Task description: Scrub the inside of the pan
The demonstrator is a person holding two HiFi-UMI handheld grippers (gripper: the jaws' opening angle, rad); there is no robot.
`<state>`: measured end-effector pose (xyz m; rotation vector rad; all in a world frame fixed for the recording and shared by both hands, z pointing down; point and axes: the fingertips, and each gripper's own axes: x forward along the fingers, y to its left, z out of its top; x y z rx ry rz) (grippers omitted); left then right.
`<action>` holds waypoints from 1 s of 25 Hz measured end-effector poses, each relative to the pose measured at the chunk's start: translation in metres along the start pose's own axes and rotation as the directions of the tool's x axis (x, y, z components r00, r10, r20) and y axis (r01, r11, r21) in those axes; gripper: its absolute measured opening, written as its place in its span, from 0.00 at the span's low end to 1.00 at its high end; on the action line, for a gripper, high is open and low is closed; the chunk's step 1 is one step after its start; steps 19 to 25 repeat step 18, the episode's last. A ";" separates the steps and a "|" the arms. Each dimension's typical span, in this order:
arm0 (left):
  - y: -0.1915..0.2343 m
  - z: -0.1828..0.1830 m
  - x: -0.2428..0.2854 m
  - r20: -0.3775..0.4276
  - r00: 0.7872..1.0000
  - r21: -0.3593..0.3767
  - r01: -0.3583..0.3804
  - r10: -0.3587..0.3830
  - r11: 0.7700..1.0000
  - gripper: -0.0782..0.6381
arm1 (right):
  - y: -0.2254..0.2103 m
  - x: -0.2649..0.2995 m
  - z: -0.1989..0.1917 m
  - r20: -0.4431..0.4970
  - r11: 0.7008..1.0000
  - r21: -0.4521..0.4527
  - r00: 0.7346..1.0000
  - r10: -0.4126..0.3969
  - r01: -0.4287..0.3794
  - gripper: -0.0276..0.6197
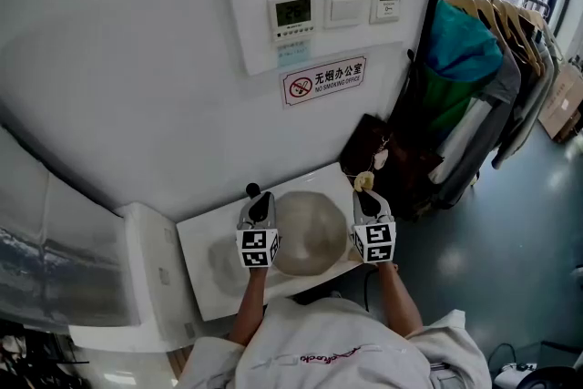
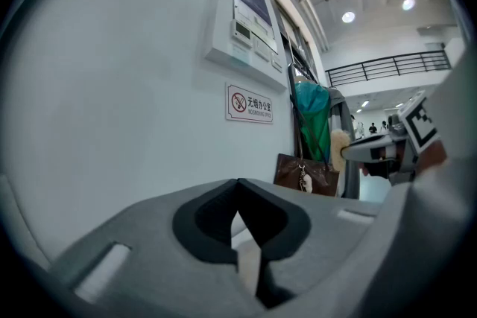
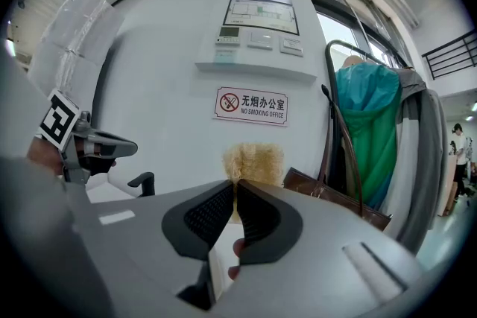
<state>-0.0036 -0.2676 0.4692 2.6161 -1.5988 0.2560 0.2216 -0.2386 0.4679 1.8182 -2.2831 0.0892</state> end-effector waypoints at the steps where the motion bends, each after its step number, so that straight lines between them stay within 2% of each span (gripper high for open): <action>1: 0.000 0.000 0.000 -0.001 1.000 -0.001 0.000 0.000 1.000 0.11 | 0.000 0.000 -0.001 -0.002 1.000 -0.001 1.000 -0.002 0.002 0.08; 11: 0.002 -0.012 0.005 -0.026 1.000 -0.008 0.004 -0.004 1.000 0.11 | 0.000 0.006 -0.006 -0.020 1.000 -0.005 1.000 -0.008 0.008 0.08; 25: 0.003 -0.010 0.007 -0.019 1.000 -0.005 0.003 -0.003 1.000 0.11 | 0.005 0.011 -0.007 -0.015 1.000 -0.008 1.000 0.001 -0.001 0.08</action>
